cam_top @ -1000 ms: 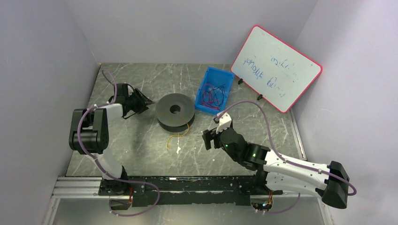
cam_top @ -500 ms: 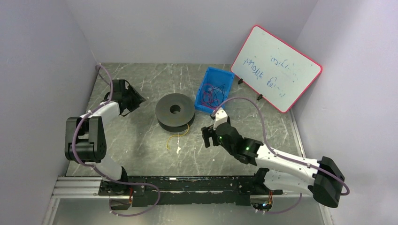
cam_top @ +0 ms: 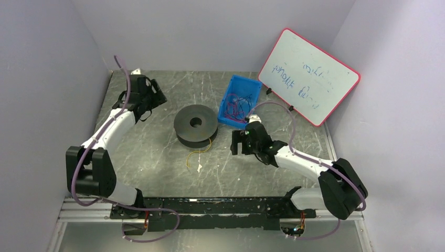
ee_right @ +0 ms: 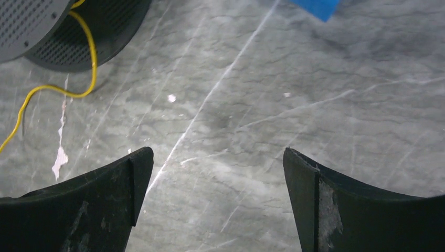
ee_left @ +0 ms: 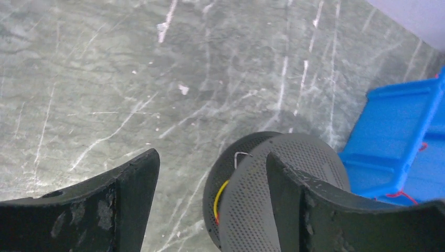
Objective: Wrap the cables
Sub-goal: Reset both arms
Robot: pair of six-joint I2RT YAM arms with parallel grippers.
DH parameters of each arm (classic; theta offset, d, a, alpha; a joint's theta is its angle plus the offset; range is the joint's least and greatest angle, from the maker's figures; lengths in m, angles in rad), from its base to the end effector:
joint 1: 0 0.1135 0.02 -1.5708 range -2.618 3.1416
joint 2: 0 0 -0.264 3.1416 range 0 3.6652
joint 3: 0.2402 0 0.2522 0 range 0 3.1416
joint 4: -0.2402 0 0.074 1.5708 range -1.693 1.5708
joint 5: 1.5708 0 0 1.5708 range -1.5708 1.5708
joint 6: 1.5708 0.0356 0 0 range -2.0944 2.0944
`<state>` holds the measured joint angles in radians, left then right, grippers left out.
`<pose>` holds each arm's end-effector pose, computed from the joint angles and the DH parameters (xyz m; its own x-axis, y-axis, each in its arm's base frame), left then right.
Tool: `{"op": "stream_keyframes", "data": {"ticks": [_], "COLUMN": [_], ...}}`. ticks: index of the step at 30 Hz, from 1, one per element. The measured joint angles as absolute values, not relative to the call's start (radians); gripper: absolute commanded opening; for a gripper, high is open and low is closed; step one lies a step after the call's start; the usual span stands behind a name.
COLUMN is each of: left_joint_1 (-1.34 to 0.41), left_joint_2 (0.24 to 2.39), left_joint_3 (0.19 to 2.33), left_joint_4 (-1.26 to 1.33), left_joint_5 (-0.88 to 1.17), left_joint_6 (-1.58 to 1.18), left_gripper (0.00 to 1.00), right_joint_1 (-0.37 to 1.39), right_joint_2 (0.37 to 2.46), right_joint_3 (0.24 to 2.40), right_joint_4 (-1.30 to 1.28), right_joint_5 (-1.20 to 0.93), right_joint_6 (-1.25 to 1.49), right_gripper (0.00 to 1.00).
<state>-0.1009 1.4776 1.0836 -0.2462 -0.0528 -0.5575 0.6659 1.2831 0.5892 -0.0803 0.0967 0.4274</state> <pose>0.3310 -0.0316 0.2723 -0.5353 -0.4768 -0.6972 -0.2648 0.8785 -0.3975 0.1987 0.1517 0.1796 -0.7327 -0.0509 -0.6786 -0.2823 0.9301 0.2349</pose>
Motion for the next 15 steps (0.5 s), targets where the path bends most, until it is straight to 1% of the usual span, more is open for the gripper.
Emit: {"op": "stream_keyframes", "data": {"ticks": [4, 6, 10, 15], "left_joint_1": [-0.179, -0.245, -0.358, -0.479], "left_joint_2": [1.456, 1.454, 1.454, 1.454], "left_joint_3": [1.134, 1.159, 1.206, 1.279], "left_joint_4": [-0.299, -0.327, -0.378, -0.437], "left_joint_5": [-0.121, -0.158, -0.218, -0.271], "left_joint_6": [-0.5, -0.474, -0.432, -0.381], "left_gripper": [0.97, 0.99, 1.0, 0.99], "right_joint_1": [0.611, 0.596, 0.587, 0.585], "right_joint_2": [1.279, 1.276, 1.267, 1.229], "right_joint_3": [0.596, 0.612, 0.665, 0.714], "right_joint_4": [-0.11, -0.145, -0.213, -0.274], "right_joint_5": [0.131, 0.175, 0.286, 0.36], "right_joint_6": [0.466, 0.484, 0.533, 0.564], "right_gripper": [1.0, 1.0, 1.0, 1.0]}}
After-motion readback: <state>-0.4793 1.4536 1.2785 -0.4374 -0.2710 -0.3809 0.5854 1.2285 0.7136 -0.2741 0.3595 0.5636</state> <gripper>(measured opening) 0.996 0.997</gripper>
